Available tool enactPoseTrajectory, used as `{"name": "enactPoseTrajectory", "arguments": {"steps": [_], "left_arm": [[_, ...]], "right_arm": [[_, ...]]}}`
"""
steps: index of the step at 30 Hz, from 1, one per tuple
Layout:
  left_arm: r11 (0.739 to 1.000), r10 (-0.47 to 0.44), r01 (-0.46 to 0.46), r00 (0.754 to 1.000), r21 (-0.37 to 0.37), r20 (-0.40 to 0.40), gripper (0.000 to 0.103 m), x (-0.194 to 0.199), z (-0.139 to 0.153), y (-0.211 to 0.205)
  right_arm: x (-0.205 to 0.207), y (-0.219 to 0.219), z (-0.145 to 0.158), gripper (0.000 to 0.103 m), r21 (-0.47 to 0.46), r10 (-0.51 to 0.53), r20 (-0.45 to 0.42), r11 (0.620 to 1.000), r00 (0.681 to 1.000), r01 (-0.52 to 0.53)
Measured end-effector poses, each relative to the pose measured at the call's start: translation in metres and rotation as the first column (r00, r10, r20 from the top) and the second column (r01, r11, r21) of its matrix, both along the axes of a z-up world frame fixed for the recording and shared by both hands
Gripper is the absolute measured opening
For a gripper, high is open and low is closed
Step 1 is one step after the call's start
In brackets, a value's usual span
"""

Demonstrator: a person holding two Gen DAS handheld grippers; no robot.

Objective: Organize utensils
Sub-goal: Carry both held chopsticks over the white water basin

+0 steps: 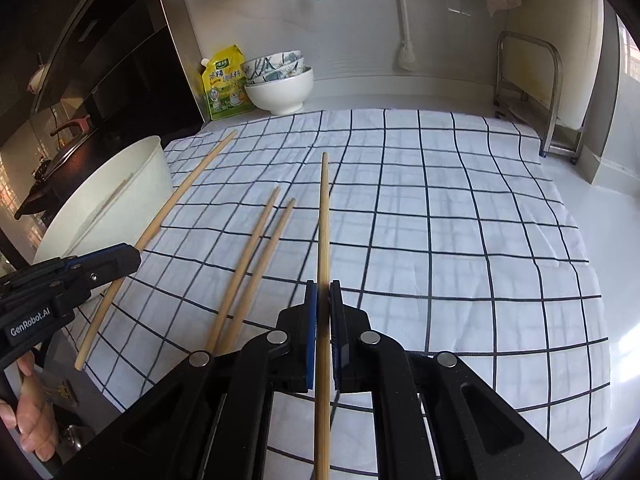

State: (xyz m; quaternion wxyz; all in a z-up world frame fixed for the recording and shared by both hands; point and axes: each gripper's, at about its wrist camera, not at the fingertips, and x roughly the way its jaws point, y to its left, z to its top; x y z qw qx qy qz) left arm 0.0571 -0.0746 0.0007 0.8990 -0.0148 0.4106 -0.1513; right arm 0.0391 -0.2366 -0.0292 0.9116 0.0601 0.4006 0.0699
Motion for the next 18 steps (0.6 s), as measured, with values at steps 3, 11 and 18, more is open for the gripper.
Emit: {"name": "enactPoseTrajectory", "arguments": {"steps": [3, 11, 18], "left_arm": [[1.0, 0.013, -0.013, 0.999, -0.007, 0.043, 0.007, 0.0, 0.021, 0.014], [0.993, 0.114, -0.108, 0.986, -0.053, 0.12, 0.007, 0.001, 0.058, 0.094], [0.975, 0.216, -0.209, 0.97, -0.075, 0.109, 0.008, 0.013, 0.052, 0.173]], "right_arm": [[-0.004, 0.01, 0.017, 0.006, 0.016, 0.01, 0.04, 1.0, 0.999, -0.011], [0.02, 0.071, 0.058, 0.006, 0.06, 0.089, 0.092, 0.994, 0.992, -0.095], [0.057, 0.16, 0.076, 0.006, 0.053, 0.224, 0.099, 0.972, 0.97, -0.23]]}}
